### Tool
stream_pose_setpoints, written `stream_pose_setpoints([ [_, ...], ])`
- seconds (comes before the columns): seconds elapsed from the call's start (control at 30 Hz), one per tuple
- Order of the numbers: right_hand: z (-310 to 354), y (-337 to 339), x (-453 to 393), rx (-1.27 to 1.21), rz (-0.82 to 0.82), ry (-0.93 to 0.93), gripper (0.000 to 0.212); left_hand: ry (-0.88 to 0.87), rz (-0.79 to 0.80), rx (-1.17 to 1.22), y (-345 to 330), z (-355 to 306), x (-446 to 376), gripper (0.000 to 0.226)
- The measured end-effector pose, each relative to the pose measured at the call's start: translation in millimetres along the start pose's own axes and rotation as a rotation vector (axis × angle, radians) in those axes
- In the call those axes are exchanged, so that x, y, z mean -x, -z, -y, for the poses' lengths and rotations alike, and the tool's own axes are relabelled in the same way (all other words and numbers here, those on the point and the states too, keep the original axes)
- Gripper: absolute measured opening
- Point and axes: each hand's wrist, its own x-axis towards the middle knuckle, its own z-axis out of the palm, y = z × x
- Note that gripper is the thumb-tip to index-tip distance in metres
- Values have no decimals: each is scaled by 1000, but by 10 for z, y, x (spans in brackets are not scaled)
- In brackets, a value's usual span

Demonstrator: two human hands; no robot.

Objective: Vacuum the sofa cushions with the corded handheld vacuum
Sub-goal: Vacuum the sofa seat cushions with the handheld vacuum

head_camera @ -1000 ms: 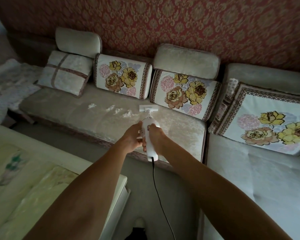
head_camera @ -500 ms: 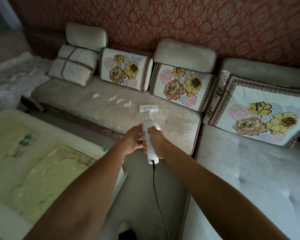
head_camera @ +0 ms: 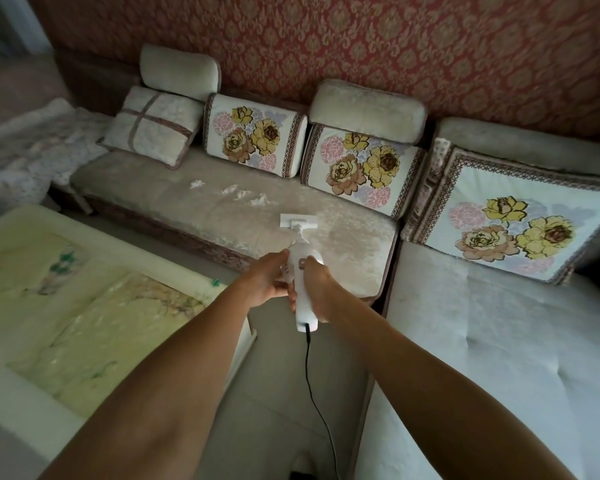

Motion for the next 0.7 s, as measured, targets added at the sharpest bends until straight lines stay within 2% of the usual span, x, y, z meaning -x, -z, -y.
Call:
stream_pose_setpoints([
  [0.2, -328, -212, 102, 21, -50, 6, 52, -27, 42, 44, 211, 138, 278, 31],
  [0.47, -597, -366, 234, 51, -49, 16, 49, -37, -11, 1, 475, 303, 423, 18],
  [0.7, -609, -521, 148, 135, -48, 31, 59, -35, -36, 21, 678, 326, 401, 30],
])
